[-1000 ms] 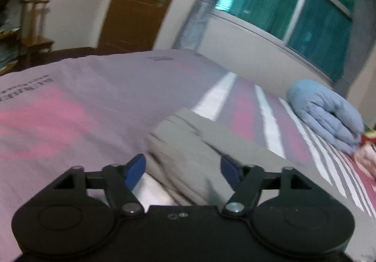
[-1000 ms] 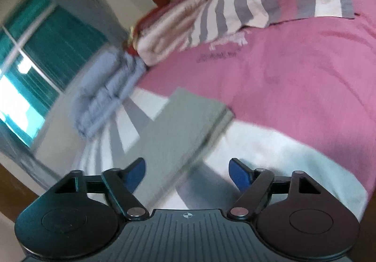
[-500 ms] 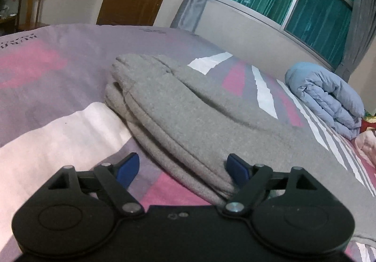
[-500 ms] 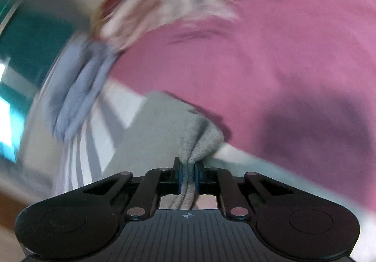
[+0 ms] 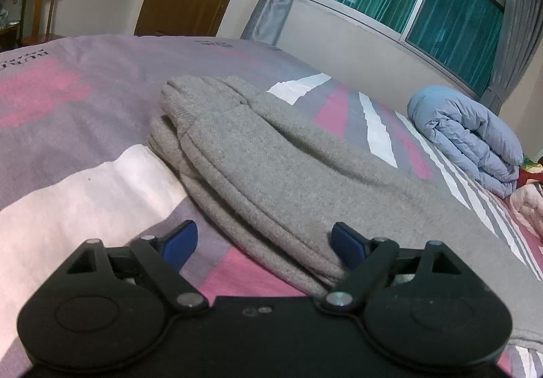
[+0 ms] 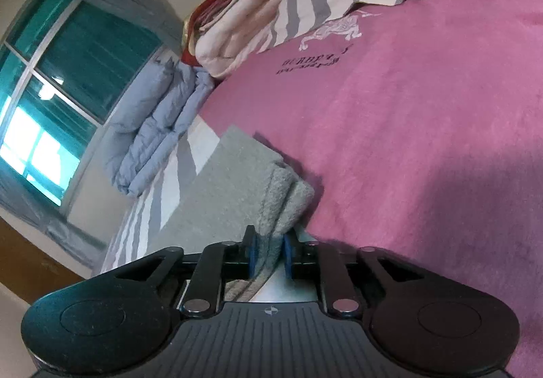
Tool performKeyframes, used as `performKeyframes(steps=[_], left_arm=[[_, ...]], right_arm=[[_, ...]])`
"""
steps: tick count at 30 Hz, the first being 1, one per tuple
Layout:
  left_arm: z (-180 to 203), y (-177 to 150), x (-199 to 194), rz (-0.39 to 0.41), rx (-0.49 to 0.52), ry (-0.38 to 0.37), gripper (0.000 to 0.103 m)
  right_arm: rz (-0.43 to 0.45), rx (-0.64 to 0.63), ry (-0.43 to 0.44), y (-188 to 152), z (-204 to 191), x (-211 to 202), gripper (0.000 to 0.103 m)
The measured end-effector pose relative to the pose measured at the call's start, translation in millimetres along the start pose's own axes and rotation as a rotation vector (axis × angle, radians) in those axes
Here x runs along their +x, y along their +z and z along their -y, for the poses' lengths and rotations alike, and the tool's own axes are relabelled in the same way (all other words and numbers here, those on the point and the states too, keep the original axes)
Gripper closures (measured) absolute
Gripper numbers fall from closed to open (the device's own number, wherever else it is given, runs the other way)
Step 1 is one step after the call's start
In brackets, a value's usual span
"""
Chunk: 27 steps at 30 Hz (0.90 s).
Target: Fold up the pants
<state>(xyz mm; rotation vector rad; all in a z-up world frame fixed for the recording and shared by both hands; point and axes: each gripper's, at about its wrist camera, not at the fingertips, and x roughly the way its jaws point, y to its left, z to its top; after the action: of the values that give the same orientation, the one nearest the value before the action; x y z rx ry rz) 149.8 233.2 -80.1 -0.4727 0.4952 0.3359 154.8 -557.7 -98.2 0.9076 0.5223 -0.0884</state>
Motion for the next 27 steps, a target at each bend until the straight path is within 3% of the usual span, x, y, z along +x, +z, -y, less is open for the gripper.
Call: performKeyframes(steps=[7, 18, 22, 27], left_arm=[[2, 0, 1, 0.0, 0.003, 0.005, 0.023], [1, 1, 3, 0.001, -0.008, -0.006, 0.022], [3, 1, 0, 0.003, 0.009, -0.011, 0.016], [0, 1, 2, -0.001, 0.003, -0.02, 0.015]], right_arm=[[-0.002, 0.061, -0.023, 1, -10, 0, 0.076], [-0.011, 0.083, -0.065, 4, -16, -7, 0.075], [-0.004, 0.085, -0.06, 4, -20, -12, 0.064], [-0.015, 0.083, -0.077, 8, -22, -2, 0.064]])
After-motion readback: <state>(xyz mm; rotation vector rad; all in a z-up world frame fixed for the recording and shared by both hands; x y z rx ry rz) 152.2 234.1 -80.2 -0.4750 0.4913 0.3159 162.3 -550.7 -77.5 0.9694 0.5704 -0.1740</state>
